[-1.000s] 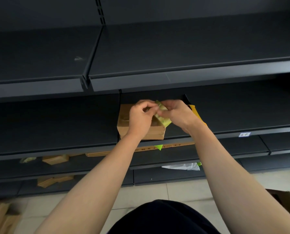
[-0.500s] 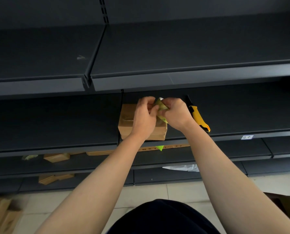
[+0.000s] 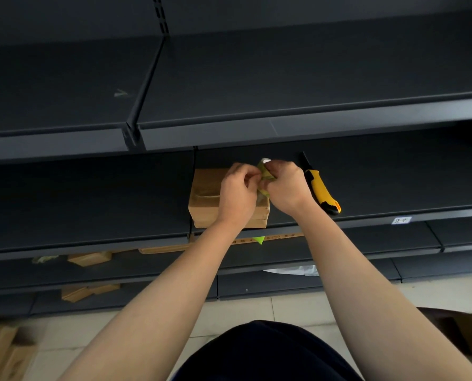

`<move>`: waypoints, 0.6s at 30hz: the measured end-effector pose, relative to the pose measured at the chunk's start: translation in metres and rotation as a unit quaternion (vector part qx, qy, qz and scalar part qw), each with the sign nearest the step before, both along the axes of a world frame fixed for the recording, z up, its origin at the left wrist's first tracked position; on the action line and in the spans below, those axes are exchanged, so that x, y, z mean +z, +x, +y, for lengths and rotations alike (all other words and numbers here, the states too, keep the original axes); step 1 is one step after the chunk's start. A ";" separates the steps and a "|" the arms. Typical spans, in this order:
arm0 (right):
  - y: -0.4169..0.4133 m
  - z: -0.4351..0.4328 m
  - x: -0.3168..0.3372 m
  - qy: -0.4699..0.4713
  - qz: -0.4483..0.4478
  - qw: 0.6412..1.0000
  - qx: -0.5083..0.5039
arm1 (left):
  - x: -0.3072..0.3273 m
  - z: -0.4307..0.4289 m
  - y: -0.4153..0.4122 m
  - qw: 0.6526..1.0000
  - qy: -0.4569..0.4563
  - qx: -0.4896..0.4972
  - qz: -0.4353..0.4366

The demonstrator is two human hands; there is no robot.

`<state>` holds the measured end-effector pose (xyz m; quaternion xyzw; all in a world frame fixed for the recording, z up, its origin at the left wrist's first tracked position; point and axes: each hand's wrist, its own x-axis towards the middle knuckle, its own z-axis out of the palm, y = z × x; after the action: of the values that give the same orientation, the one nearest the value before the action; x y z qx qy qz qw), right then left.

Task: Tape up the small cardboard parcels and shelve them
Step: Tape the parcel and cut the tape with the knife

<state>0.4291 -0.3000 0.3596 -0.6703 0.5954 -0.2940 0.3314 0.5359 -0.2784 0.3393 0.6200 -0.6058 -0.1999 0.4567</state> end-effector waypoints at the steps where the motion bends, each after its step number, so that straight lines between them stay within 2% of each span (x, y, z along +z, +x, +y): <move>1: -0.001 -0.001 0.000 0.001 0.001 1.000 -0.001 | -0.001 -0.001 0.000 1.000 0.006 -0.003 0.011; 4: -0.001 -0.002 0.001 -0.003 -0.002 1.000 -0.016 | -0.001 -0.004 0.000 0.996 0.045 0.007 0.076; 13: 0.000 -0.003 0.003 -0.016 0.033 0.999 -0.024 | 0.000 -0.011 0.000 0.992 0.095 0.024 0.074; 18: 0.001 -0.005 0.001 -0.024 0.158 0.987 -0.009 | 0.006 -0.013 -0.006 0.961 0.198 0.014 0.192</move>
<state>0.4297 -0.3055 0.3609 -0.7111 0.6388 -0.2013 0.2140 0.5298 -0.2917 0.3458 0.6568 -0.4460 -0.4247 0.4350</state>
